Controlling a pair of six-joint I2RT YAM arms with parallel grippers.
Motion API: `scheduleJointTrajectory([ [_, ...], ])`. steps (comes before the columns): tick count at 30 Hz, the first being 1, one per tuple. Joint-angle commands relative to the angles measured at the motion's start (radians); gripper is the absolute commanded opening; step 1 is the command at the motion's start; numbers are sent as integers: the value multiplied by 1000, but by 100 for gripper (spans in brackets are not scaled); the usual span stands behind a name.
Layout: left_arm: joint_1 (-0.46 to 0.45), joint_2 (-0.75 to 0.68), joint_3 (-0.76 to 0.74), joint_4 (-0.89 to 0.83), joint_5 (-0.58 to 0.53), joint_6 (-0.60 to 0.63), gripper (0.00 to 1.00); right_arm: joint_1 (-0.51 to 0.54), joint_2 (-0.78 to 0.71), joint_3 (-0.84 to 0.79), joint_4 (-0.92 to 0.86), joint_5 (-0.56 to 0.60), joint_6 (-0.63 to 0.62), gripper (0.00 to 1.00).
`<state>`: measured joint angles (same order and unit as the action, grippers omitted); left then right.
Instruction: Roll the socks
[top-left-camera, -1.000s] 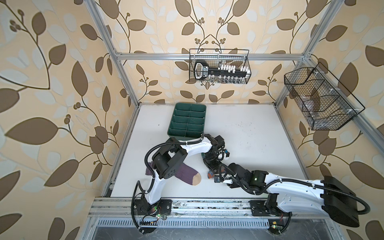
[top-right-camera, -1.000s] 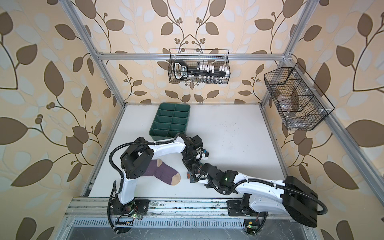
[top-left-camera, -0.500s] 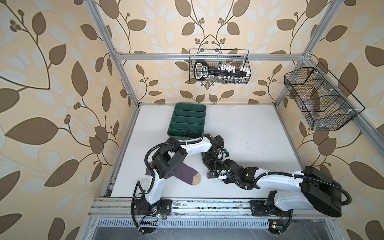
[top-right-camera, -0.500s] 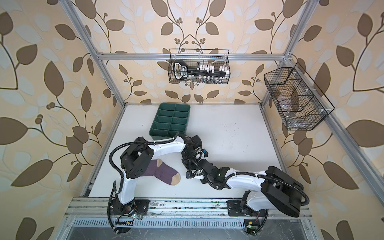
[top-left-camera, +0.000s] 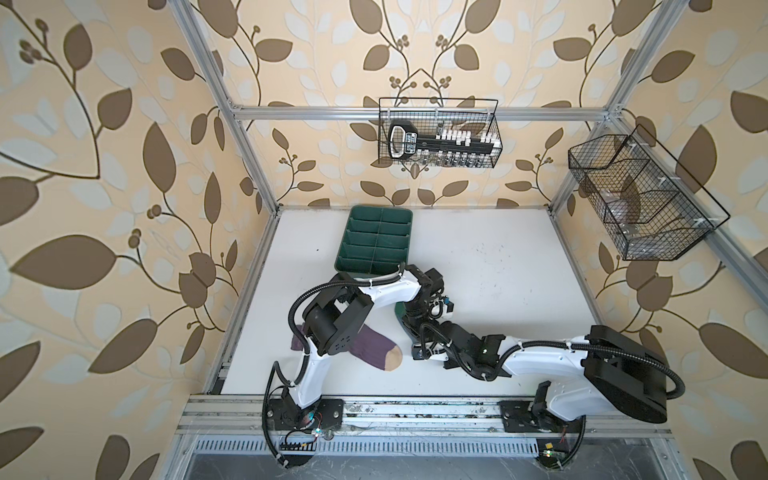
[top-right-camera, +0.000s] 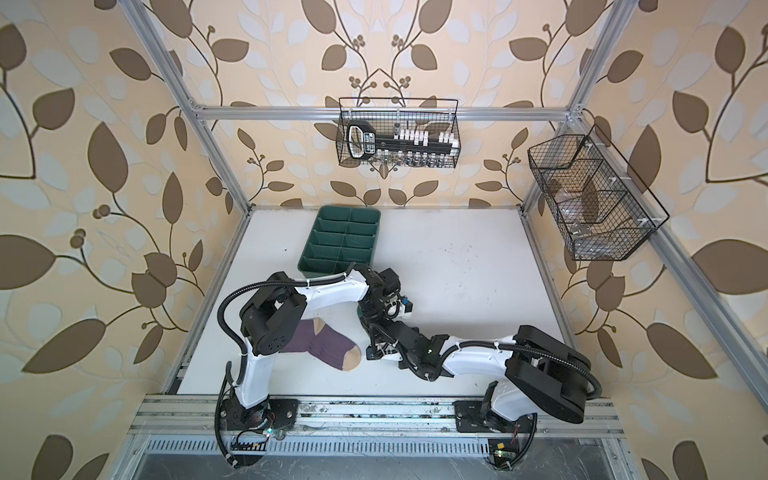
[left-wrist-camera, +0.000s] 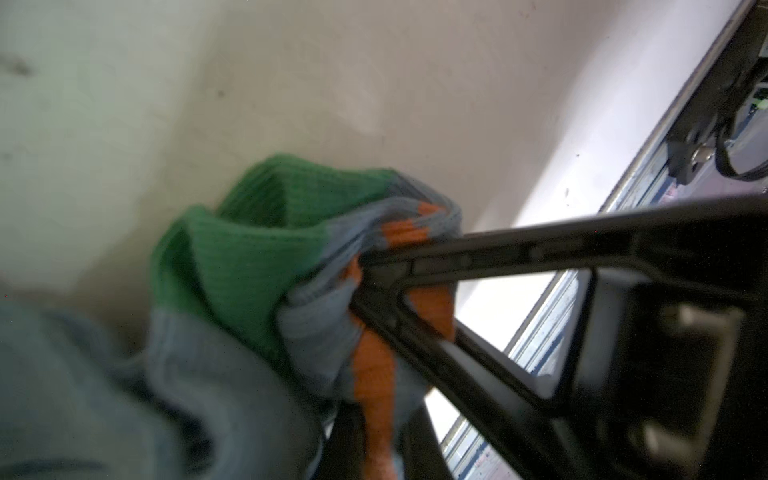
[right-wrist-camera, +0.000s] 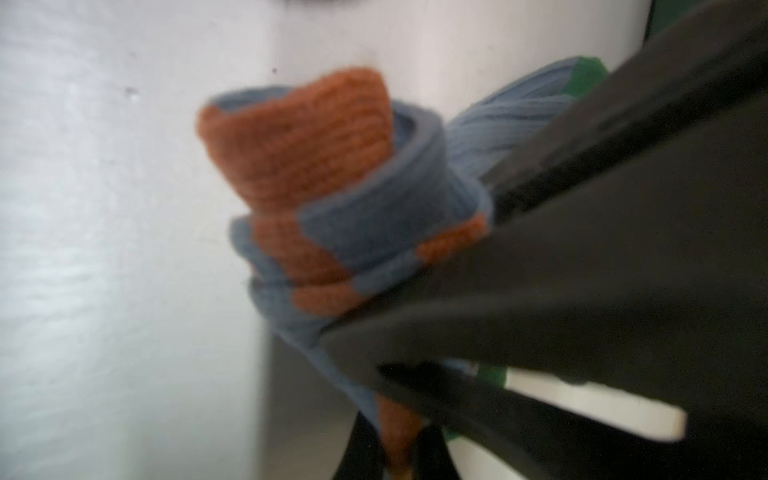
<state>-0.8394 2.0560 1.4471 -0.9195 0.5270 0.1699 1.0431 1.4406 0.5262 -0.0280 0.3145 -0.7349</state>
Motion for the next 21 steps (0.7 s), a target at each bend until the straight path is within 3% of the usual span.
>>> scheduleJointTrajectory([
  [1, -35, -46, -22, 43, -2, -8, 38, 33, 32, 17, -193, -112, 69, 0],
  [4, -35, -78, -35, 48, -25, -19, 49, 32, 12, 56, -314, -114, 119, 0],
  [7, -35, -122, -55, 54, -66, -32, 53, 22, 8, 104, -451, -128, 165, 0],
  [11, -25, -216, -102, 102, -219, -84, 55, 20, 17, 154, -589, -195, 222, 0],
  [16, 1, -332, -156, 230, -495, -163, 59, 17, 86, 197, -700, -290, 278, 0],
  [21, 2, -320, -124, 286, -542, -164, 56, 27, 96, 210, -728, -355, 263, 0],
])
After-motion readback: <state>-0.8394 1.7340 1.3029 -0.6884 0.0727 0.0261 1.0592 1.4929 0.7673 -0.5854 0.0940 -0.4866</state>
